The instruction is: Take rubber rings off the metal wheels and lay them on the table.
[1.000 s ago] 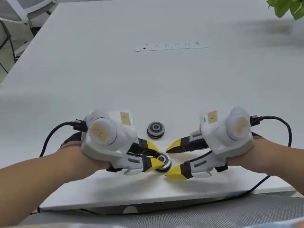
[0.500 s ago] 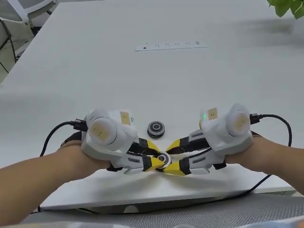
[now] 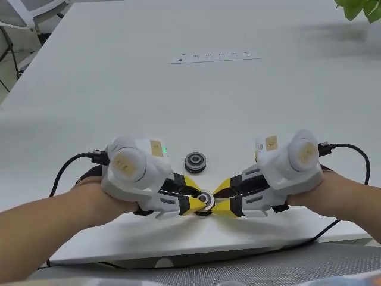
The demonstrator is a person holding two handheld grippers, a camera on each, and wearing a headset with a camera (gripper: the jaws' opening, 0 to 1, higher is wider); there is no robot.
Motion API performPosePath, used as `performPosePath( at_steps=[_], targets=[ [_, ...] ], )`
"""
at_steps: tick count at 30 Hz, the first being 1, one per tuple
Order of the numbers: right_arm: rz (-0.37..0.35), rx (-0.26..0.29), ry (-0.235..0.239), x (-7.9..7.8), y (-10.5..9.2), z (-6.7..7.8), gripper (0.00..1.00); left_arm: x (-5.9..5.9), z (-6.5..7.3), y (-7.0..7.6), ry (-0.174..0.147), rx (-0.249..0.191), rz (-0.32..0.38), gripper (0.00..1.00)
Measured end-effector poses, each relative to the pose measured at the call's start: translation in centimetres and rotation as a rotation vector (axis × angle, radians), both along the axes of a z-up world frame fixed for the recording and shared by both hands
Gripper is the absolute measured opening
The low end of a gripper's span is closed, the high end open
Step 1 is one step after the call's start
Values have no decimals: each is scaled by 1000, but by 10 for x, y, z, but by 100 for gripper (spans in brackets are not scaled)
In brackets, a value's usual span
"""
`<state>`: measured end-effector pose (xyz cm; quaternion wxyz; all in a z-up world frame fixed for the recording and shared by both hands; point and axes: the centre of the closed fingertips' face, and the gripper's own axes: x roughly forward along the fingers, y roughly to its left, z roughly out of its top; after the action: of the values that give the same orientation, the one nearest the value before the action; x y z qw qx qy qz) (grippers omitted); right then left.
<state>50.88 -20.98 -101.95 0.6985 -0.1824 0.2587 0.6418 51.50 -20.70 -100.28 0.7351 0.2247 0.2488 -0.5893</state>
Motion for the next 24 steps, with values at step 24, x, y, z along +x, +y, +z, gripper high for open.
performPosePath(
  at_steps=[24],
  targets=[
    [-91,19,83,4,-7,1,0,0,0,0,-4,6,4,13]
  ],
)
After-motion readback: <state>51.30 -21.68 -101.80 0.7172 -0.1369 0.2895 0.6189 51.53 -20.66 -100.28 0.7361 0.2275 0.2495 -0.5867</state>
